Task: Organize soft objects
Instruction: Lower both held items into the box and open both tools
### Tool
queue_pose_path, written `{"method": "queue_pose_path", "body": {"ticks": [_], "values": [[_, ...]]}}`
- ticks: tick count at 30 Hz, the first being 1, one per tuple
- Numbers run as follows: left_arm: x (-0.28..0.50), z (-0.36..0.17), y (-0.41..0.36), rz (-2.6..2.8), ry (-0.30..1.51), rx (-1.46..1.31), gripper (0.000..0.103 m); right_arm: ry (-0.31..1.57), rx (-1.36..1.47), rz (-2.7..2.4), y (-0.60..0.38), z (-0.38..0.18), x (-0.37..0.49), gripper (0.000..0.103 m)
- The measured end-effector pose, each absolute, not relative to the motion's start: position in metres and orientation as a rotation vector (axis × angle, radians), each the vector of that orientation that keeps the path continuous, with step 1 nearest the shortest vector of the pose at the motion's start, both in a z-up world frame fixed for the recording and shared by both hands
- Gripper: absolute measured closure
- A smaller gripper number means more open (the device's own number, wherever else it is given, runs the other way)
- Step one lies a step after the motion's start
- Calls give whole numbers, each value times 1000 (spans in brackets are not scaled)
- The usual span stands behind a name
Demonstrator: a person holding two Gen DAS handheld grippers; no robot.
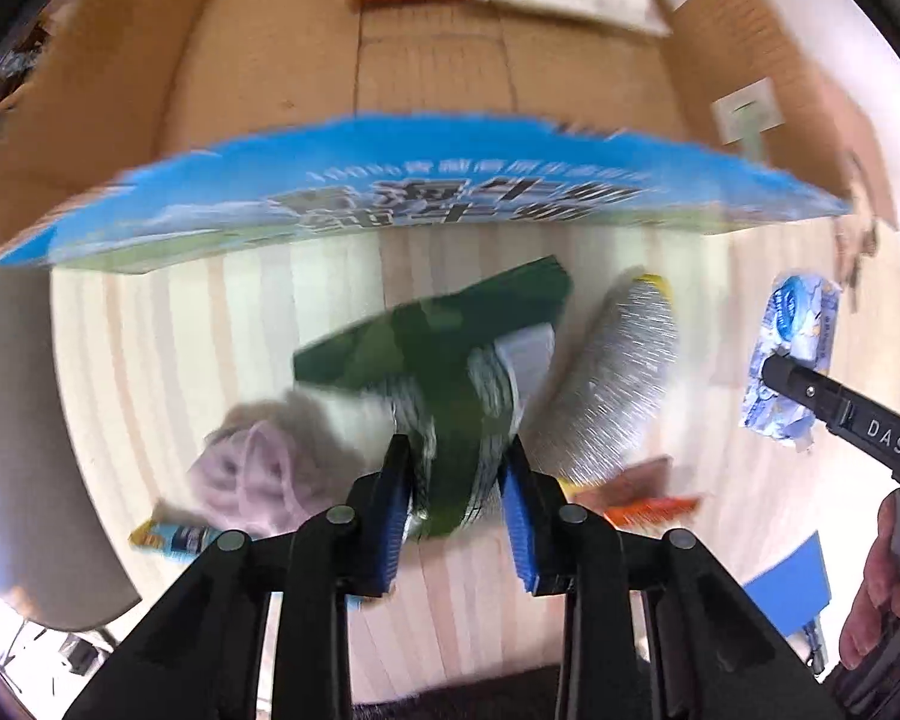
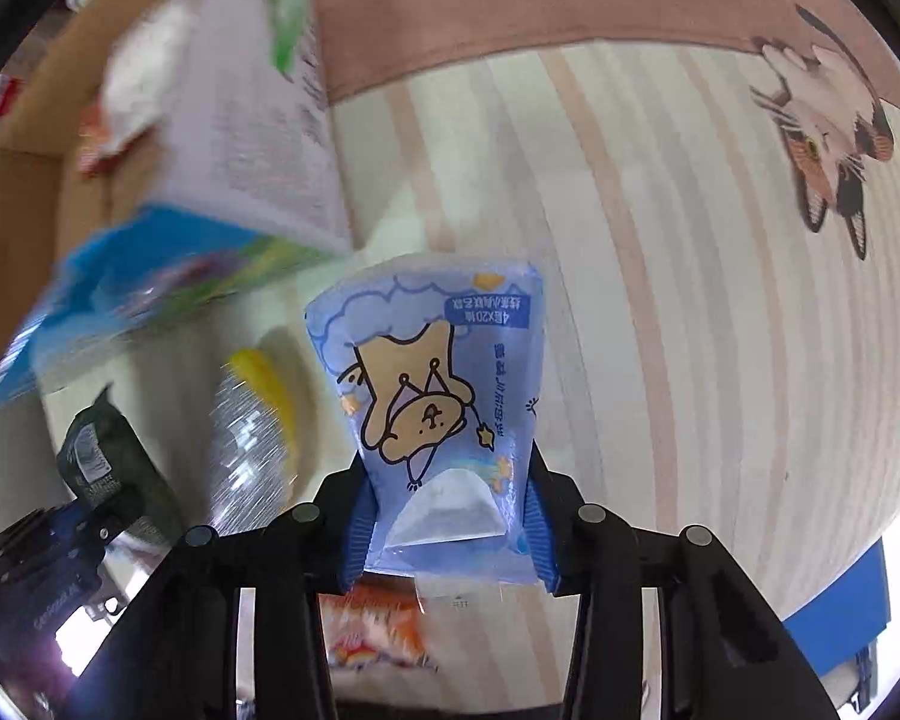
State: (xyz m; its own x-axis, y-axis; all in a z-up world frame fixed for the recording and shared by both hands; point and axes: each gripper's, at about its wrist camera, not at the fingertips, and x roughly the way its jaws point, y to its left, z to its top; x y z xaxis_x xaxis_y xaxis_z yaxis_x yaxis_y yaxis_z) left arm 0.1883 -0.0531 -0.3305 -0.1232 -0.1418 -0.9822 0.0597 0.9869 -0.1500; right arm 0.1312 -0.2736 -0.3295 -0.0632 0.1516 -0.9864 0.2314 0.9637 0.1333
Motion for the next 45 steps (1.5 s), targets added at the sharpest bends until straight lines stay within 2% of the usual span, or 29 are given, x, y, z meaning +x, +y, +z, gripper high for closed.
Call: {"method": "queue_pose_path", "body": {"ticks": [3, 5, 8, 9, 11, 13, 15, 18, 23, 24, 25, 26, 27, 28, 33, 37, 41, 45], "values": [[182, -289, -51, -217, 1622, -108, 84, 1600, 312, -8, -273, -294, 122, 59], [184, -265, -45, -245, 1560, -128, 84, 1561, 313, 42, -270, -258, 120, 59], [190, -259, -41, -285, 1546, -79, 84, 1514, 277, 86, -258, -226, 128, 59], [194, -251, -23, -289, 1548, -87, 83, 1503, 274, 97, -254, -216, 135, 59], [195, -267, -14, -294, 1579, -102, 73, 1487, 250, 113, -246, -209, 138, 59], [195, -274, -7, -284, 1618, -122, 56, 1489, 255, 109, -240, -215, 136, 59], [190, -289, -3, -280, 1656, -157, 52, 1502, 263, 102, -238, -224, 136, 59], [193, -319, -12, -249, 1702, -149, 51, 1536, 282, 86, -242, -256, 138, 59], [199, -382, -41, -180, 1771, 21, 51, 1582, 292, 60, -235, -297, 142, 59], [199, -389, -44, -165, 1769, 59, 52, 1588, 286, 57, -233, -299, 141, 59], [198, -392, -46, -145, 1747, 87, 59, 1591, 280, 56, -232, -301, 139, 59], [195, -390, -46, -150, 1729, 80, 60, 1593, 275, 56, -231, -302, 138, 59], [191, -385, -46, -159, 1718, 82, 68, 1592, 273, 59, -231, -301, 136, 59], [189, -381, -45, -166, 1715, 79, 70, 1588, 274, 64, -231, -299, 134, 59], [168, -321, -28, -195, 1623, 10, 71, 1547, 290, 105, -232, -272, 126, 59], [166, -242, -10, -228, 1507, -81, 71, 1493, 307, 158, -229, -239, 129, 59], [198, -186, 7, -249, 1426, -129, 71, 1437, 306, 210, -217, -209, 153, 59], [256, -175, 24, -200, 1400, -103, 71, 1438, 271, 212, -199, -209, 194, 59]]}}
